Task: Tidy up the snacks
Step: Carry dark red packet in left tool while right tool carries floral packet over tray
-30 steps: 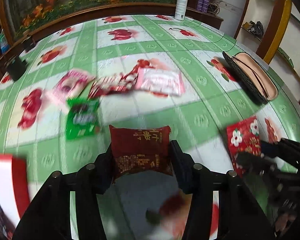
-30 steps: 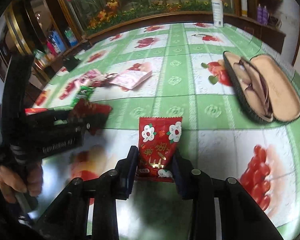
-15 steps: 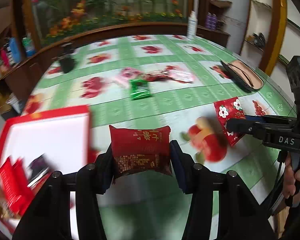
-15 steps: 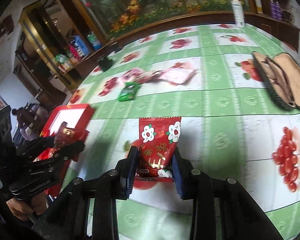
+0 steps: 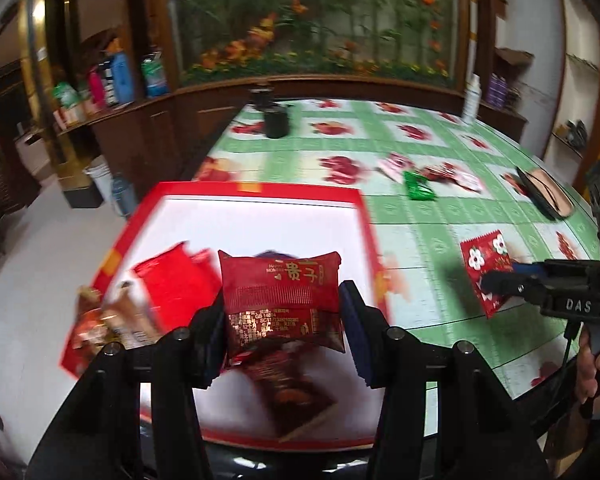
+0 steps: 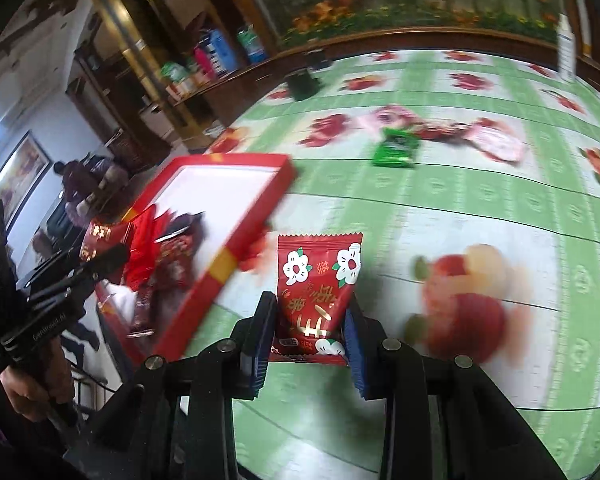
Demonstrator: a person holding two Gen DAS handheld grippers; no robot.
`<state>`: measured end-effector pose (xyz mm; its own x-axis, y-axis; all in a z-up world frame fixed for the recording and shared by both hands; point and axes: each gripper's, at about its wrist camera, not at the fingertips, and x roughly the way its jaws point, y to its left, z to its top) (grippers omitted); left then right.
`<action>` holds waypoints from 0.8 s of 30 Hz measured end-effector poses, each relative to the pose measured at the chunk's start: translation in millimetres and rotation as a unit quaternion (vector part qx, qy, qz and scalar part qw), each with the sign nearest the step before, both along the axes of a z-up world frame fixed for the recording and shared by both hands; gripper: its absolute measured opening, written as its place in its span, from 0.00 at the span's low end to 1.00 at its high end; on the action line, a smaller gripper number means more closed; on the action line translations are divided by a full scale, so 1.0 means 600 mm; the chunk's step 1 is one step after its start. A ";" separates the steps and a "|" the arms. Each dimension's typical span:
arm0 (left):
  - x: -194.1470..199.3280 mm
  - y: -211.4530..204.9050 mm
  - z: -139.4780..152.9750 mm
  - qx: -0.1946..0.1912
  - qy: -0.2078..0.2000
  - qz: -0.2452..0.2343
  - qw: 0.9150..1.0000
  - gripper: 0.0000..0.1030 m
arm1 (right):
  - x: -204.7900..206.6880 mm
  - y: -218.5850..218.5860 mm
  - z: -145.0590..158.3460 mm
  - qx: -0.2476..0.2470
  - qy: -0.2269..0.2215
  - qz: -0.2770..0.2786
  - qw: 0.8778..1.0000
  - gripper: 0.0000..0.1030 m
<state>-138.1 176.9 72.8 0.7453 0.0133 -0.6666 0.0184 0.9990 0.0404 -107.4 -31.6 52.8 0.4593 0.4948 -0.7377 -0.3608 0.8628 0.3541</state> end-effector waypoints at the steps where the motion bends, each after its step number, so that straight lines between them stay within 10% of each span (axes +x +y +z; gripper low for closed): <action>1: -0.002 0.012 0.000 0.002 -0.003 0.008 1.000 0.48 | -0.002 0.012 0.002 0.000 -0.002 0.007 1.000 0.32; 24: 0.002 0.141 -0.020 0.012 -0.004 0.086 0.996 0.48 | -0.011 0.275 0.018 -0.025 -0.022 0.162 0.986 0.32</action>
